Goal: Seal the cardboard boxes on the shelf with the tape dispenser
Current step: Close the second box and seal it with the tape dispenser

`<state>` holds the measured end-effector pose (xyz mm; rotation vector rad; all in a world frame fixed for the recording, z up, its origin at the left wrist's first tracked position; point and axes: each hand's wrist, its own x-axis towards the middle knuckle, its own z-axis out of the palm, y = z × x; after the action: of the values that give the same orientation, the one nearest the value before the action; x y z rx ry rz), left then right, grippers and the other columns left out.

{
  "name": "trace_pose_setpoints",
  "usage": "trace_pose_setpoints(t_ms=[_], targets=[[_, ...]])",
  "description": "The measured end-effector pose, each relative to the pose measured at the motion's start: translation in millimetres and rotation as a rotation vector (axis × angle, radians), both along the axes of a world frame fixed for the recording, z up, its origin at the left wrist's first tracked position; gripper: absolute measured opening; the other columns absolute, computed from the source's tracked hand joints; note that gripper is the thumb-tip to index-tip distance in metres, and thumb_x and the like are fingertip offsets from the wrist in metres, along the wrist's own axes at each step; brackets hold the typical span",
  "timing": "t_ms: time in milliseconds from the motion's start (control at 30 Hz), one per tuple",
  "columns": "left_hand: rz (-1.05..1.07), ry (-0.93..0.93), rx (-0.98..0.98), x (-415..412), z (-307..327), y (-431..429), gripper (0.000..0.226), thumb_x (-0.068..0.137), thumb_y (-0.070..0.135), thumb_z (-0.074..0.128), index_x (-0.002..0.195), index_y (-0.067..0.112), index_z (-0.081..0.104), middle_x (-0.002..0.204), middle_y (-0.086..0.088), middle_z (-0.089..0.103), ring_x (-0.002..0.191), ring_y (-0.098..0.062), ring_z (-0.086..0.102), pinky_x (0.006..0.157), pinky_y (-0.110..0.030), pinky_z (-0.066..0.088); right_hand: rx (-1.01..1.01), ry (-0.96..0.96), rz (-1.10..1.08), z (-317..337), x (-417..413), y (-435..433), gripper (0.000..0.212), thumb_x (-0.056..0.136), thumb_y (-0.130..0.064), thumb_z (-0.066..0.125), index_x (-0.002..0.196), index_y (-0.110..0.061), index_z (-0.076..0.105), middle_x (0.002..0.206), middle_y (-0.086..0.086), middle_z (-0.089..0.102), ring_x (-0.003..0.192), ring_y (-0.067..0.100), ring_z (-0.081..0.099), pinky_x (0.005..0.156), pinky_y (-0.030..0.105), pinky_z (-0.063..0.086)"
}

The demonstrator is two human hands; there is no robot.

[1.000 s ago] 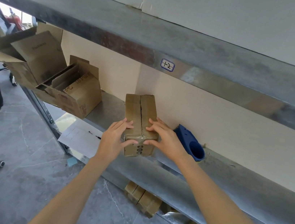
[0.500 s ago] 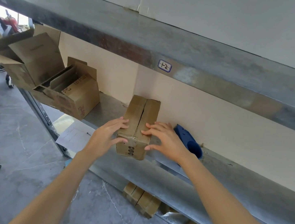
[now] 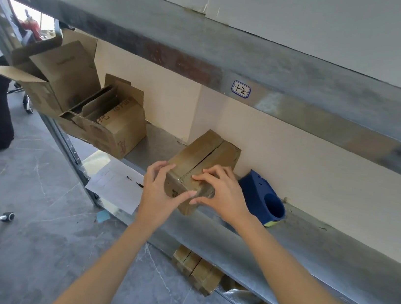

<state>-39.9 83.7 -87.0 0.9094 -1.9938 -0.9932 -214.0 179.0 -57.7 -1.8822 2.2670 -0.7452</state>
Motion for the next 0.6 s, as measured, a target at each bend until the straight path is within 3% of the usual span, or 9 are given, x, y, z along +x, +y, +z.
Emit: trace_pose_setpoints(t_ms=[133,233,300,400,467,600], targets=[[0.03,-0.059,-0.014,-4,1,3,0.09,0.059,0.067,0.08,0.134,0.026,0.051,0.142,0.009,0.032,0.131,-0.009,0.033,0.098,-0.015,0.031,0.075,0.0,0.064,5,-10,2,0.065,0.076,-0.041,0.08,0.136,-0.035,0.057,0.13,-0.009,0.054,0.12,0.01,0.038,0.092,0.03,0.043],[0.007,-0.079,-0.006,0,6,-6,0.08,0.063,0.055,0.086,0.13,0.026,0.052,0.144,0.012,0.033,0.129,-0.006,0.039,0.097,-0.025,0.044,0.108,0.041,0.061,13,-22,4,0.062,0.081,-0.031,0.077,0.139,-0.031,0.054,0.141,-0.007,0.05,0.13,0.014,0.038,0.102,0.04,0.046],[-0.036,-0.135,-0.01,8,8,-16,0.077,0.065,0.049,0.087,0.131,0.029,0.052,0.147,0.016,0.034,0.127,-0.004,0.043,0.095,-0.031,0.049,0.113,0.07,0.019,14,-32,5,0.061,0.085,-0.025,0.074,0.141,-0.032,0.052,0.153,-0.006,0.039,0.142,0.02,0.028,0.115,0.047,0.033],[-0.145,-0.192,0.022,25,7,-34,0.077,0.07,0.043,0.086,0.136,0.033,0.048,0.156,0.023,0.03,0.137,-0.001,0.037,0.108,-0.031,0.039,0.143,0.039,-0.012,10,-43,7,0.062,0.089,-0.021,0.07,0.145,-0.034,0.047,0.162,-0.005,0.024,0.151,0.023,0.01,0.122,0.051,0.01],[-0.185,-0.185,0.076,31,7,-41,0.077,0.075,0.034,0.085,0.14,0.034,0.045,0.159,0.024,0.025,0.141,-0.001,0.033,0.112,-0.03,0.034,0.176,0.015,0.0,7,-43,8,0.062,0.092,-0.019,0.067,0.147,-0.036,0.042,0.161,-0.006,0.026,0.15,0.022,0.012,0.121,0.049,0.017],[-0.131,-0.112,0.129,28,9,-37,0.074,0.08,0.017,0.082,0.145,0.025,0.047,0.158,0.018,0.031,0.136,0.002,0.038,0.109,-0.027,0.042,0.147,0.028,-0.035,6,-38,8,0.063,0.092,-0.021,0.067,0.147,-0.04,0.042,0.157,-0.008,0.034,0.145,0.021,0.021,0.108,0.041,0.035]])
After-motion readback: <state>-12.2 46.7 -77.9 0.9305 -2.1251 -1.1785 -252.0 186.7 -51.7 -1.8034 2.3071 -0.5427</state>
